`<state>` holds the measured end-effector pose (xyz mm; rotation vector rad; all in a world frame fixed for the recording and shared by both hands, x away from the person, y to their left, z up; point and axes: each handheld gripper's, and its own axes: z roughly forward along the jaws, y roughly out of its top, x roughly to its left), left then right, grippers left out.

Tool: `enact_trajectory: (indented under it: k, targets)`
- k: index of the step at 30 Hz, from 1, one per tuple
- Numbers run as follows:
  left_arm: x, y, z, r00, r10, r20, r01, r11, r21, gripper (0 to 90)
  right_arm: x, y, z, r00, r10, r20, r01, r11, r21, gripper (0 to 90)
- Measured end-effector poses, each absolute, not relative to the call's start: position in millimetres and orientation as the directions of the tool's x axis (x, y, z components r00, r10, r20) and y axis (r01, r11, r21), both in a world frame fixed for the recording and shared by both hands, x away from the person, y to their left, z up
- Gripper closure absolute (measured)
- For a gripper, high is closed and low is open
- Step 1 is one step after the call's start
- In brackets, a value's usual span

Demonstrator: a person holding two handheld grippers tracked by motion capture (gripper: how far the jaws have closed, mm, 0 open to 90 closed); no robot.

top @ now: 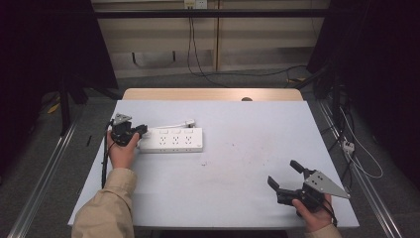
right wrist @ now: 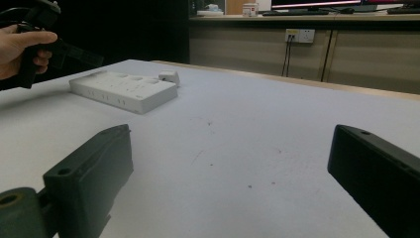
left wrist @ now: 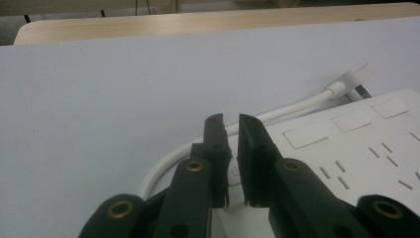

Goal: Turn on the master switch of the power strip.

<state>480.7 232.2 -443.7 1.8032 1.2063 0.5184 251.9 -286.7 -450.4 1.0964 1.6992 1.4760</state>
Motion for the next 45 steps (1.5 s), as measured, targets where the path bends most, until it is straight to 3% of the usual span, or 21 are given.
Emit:
enact_trajectory:
  k: [22,45]
  targets:
    - [480.5,228.9,-447.3,0.458,0.881,-0.119,0.546,-0.173,0.819,90.0,251.8,-287.2,-450.3,-0.460,0.886,0.058,0.182,0.030,0.983,3.2]
    - [480.8,228.8,-448.9,0.452,0.883,-0.127,0.557,-0.169,0.813,90.0,252.2,-286.8,-450.4,-0.459,0.886,0.065,0.184,0.023,0.983,3.2]
